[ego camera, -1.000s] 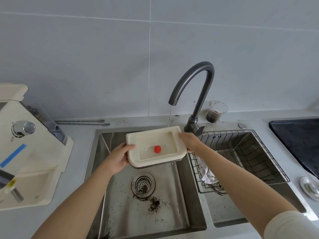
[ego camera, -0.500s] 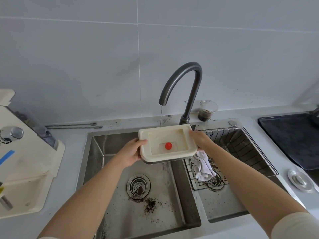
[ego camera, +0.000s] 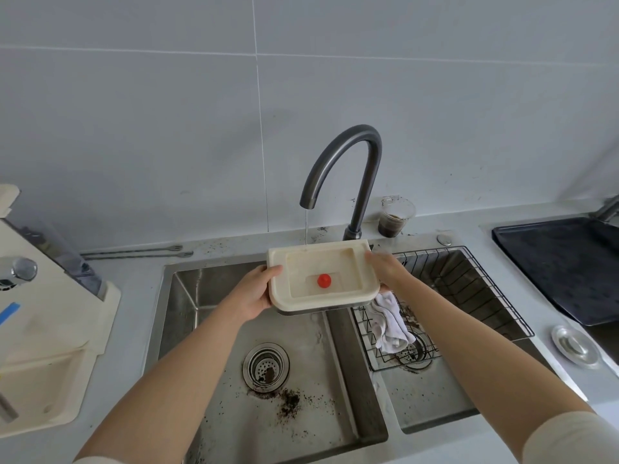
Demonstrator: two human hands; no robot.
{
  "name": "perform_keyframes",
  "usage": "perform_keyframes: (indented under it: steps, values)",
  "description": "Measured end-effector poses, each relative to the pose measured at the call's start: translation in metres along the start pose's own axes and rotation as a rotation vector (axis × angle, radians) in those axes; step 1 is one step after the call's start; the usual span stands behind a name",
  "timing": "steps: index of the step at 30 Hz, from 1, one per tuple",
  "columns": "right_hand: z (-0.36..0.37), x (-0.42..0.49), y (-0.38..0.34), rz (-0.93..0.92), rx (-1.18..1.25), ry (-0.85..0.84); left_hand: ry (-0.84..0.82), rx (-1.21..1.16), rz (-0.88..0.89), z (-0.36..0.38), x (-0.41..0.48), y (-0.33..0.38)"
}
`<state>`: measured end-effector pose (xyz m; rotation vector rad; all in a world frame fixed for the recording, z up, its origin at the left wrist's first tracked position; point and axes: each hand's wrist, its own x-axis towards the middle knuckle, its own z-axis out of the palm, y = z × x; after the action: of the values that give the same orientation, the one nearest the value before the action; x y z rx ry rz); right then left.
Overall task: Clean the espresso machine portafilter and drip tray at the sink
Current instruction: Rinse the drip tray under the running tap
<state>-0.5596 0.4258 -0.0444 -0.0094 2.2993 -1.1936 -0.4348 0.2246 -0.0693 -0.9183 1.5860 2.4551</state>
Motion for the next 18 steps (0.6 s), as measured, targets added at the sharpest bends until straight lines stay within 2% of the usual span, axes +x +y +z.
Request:
perform_keyframes:
  steps: [6,9,12,15,18]
  values:
    - [-0.002,-0.005,0.001,0.018,0.159,-0.032,0.016,-0.021,0.019,-0.005,-0.004,0.000]
    - [-0.007,0.000,0.005,0.120,0.465,-0.015,0.031,-0.024,0.041,-0.011,-0.007,0.002]
    - [-0.016,-0.003,0.003,0.184,0.806,-0.078,0.063,-0.034,0.059,-0.019,-0.009,0.004]
    - [-0.016,-0.007,-0.001,0.158,0.928,-0.181,0.079,-0.038,0.060,-0.027,-0.011,0.006]
    - [-0.008,-0.007,-0.009,0.132,0.997,-0.202,0.090,-0.035,0.067,-0.034,-0.012,0.009]
